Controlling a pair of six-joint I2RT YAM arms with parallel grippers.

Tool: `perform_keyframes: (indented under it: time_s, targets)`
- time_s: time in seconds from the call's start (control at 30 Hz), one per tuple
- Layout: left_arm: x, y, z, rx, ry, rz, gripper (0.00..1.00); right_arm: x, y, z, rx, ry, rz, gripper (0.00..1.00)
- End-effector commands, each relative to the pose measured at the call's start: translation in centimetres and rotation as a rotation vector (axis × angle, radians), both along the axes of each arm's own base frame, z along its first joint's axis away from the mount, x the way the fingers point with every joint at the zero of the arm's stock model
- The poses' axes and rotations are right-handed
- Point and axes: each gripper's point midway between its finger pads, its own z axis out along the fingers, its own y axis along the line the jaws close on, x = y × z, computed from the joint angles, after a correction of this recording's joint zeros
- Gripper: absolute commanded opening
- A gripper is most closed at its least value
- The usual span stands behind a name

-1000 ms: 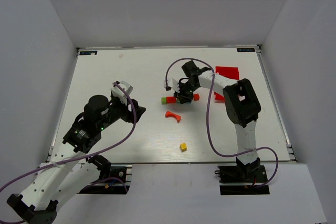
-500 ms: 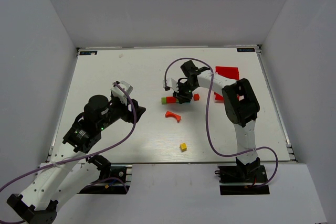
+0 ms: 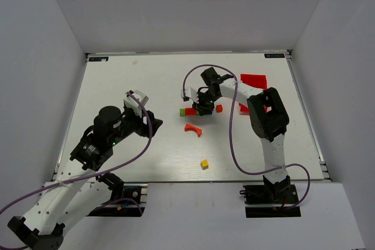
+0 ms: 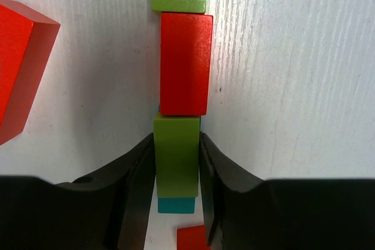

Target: Build the wood block tower

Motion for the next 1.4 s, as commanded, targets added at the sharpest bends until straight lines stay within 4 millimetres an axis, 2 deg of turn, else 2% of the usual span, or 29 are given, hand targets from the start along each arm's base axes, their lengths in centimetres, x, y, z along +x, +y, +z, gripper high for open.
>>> perform_keyframes:
  time_s: [0.0,0.33,0.93,1.2,1.37]
  targets:
    - [0.03,0.26,0.06,0.001,-0.013,0.007,0.78,-0.5,0.43,-0.67,-0.01,0.023,0.024,0.4]
    - [0.03,0.26,0.06,0.001,-0.013,0.007,0.78,-0.39,0.46,-0.76,-0.008,0.017,0.023,0.49]
    - [0.03,0.26,0.06,0.001,-0.013,0.007,0.78,-0.39,0.68,-0.84,-0.006,0.019,0.022,0.5]
    - [0.03,0.26,0.06,0.001,-0.013,0.007,0.78,-0.59,0.56,-0.74,-0.006,0.021,0.018,0.64]
    - [0.03,0.26,0.06,0.001,-0.013,0.007,0.78,-0.48,0.7,-0.11,0.006,0.012,0.012,0.66]
